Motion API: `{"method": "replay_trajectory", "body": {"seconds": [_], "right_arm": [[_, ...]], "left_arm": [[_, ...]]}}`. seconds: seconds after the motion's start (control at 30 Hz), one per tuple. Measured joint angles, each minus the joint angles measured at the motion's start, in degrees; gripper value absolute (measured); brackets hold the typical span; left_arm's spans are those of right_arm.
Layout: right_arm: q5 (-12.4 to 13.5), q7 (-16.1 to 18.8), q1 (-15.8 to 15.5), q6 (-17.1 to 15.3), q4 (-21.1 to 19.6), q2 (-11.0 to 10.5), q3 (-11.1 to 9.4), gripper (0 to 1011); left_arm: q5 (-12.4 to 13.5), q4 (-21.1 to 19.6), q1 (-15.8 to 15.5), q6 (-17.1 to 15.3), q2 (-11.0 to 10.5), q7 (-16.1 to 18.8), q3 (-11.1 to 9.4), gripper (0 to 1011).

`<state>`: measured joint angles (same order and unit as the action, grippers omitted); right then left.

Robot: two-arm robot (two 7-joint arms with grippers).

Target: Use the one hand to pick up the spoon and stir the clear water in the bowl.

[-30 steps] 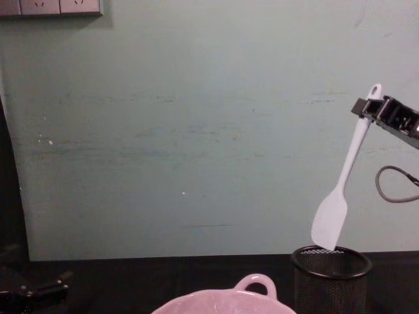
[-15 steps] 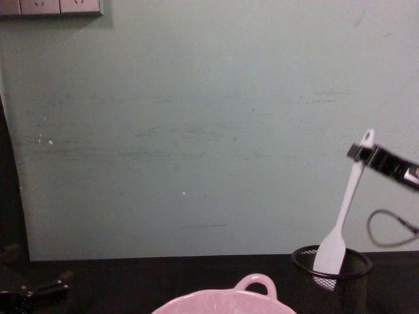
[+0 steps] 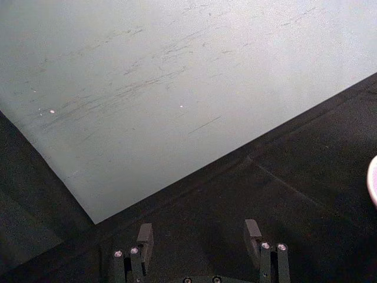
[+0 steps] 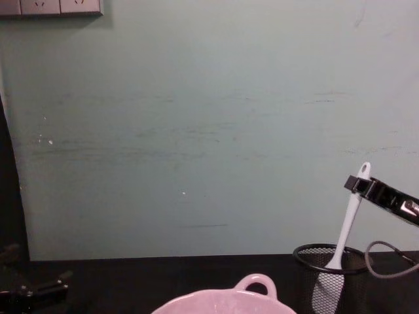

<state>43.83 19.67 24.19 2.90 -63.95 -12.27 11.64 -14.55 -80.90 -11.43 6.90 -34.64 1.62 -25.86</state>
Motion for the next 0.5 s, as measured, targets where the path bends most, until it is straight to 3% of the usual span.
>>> {"method": "replay_trajectory", "body": {"seconds": [0.5], "right_arm": [[1.4,-0.1,-3.2,-2.8,-4.6,-1.4,-0.6,114]], "left_arm": [[0.0,0.0,0.0,0.0,0.0,0.0,0.0,1011]]}}
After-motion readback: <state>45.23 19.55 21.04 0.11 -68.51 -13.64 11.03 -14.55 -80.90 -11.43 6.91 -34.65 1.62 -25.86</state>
